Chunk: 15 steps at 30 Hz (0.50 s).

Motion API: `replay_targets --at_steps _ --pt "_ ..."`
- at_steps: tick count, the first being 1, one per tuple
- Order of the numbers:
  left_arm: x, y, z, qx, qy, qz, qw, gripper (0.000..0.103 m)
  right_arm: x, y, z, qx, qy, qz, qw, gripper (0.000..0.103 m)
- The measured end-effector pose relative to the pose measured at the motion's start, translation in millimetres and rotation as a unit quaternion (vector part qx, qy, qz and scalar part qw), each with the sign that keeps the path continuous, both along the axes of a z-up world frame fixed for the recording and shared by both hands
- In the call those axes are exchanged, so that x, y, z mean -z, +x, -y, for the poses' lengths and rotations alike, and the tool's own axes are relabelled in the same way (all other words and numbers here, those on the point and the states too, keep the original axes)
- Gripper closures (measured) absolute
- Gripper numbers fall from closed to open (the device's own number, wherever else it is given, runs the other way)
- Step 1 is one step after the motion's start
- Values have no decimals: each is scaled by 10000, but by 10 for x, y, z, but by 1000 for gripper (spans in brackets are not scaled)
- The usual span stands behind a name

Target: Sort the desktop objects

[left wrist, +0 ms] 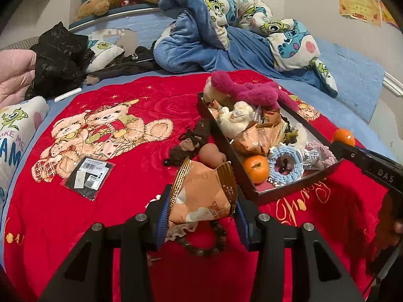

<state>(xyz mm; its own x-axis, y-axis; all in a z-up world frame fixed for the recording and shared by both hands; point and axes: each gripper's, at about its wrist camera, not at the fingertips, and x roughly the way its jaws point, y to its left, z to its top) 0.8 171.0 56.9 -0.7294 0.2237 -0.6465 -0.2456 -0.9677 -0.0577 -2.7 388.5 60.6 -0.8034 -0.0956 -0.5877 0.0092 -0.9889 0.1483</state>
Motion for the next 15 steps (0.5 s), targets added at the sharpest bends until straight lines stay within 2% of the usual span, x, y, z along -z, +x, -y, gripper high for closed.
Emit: replay_targets --at_steps 5,8,10,15 --pt "-91 -109 -297 66 -33 9 10000 58 -19 5 -128 127 28 -35 9999 71" --pt "-210 -176 -496 188 115 -81 9997 58 -42 -23 -242 169 -284 2 9995 71" --pt "-292 -234 -631 275 242 -123 9993 58 -63 -39 -280 198 -319 -36 9993 71" --pt "-342 -374 -858 343 165 -247 9990 57 -41 -149 -396 309 -506 24 9982 71"
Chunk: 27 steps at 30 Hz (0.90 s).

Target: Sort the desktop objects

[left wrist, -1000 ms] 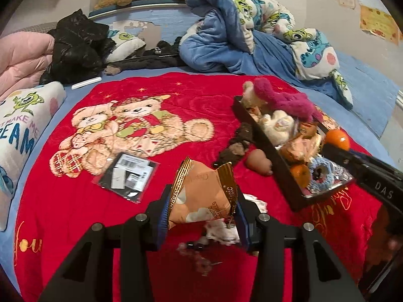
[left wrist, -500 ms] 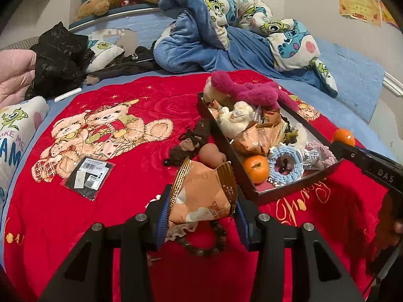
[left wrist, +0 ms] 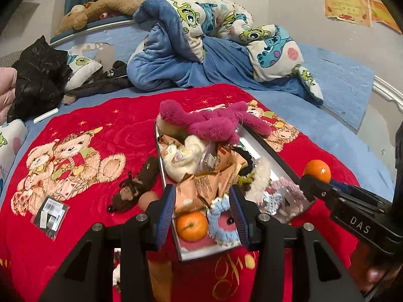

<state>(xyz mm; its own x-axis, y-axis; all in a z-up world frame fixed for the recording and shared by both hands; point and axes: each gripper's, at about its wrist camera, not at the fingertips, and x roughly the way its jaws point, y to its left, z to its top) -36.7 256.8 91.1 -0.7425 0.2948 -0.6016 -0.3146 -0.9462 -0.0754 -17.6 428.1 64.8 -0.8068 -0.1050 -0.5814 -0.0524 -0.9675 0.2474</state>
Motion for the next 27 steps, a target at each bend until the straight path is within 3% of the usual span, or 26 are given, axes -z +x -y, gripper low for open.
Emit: replay_targets --at_steps 8,15,27 --pt "277 7 575 -757 24 356 9965 58 -3 -114 -33 -41 -261 45 9996 71" --pt "560 416 590 -520 -186 634 9965 58 18 -175 100 -247 -331 98 9991 71" --pt "677 632 454 -390 -202 531 9976 54 6 -114 238 -505 -258 109 9983 71"
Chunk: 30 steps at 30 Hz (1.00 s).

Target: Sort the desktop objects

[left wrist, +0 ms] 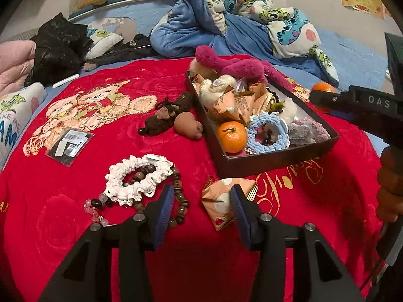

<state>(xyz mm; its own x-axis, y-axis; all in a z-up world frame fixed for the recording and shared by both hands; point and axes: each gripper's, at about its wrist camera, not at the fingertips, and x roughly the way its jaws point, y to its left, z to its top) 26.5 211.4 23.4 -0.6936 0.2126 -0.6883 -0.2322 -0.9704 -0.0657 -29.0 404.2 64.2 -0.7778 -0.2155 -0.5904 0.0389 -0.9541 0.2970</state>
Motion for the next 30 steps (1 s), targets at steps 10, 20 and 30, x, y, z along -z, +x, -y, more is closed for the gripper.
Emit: replay_targets --at_steps 10,20,30 --pt "149 -19 -227 349 -76 211 9991 54 188 94 178 -301 475 295 9980 71" --pt "253 -79 -376 346 -344 248 9985 54 217 163 91 -348 491 324 9977 71" --pt "270 -80 -390 279 -492 150 9983 70 263 191 70 -436 566 360 9968 71"
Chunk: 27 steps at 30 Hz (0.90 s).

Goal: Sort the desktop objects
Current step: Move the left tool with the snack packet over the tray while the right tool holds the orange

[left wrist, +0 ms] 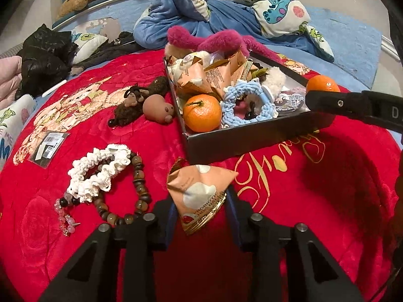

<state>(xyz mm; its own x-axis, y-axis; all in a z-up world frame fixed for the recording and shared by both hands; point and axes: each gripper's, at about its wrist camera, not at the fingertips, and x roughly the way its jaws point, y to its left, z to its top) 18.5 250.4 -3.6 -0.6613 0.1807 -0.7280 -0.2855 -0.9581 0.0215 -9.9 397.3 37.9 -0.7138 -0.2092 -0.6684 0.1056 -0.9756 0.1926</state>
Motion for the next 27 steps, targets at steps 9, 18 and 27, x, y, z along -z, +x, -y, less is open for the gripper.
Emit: replay_targets --at_steps 9,18,27 --pt "-35 18 20 -79 39 -60 9999 73 -22 12 -14 27 5 -25 10000 71" --pt "-176 67 29 -74 196 -227 9995 73 -94 4 34 31 -30 -117 9999 71" --pt "-513 102 -10 62 413 -470 9980 73 -256 30 -52 203 -230 -346 9989 71"
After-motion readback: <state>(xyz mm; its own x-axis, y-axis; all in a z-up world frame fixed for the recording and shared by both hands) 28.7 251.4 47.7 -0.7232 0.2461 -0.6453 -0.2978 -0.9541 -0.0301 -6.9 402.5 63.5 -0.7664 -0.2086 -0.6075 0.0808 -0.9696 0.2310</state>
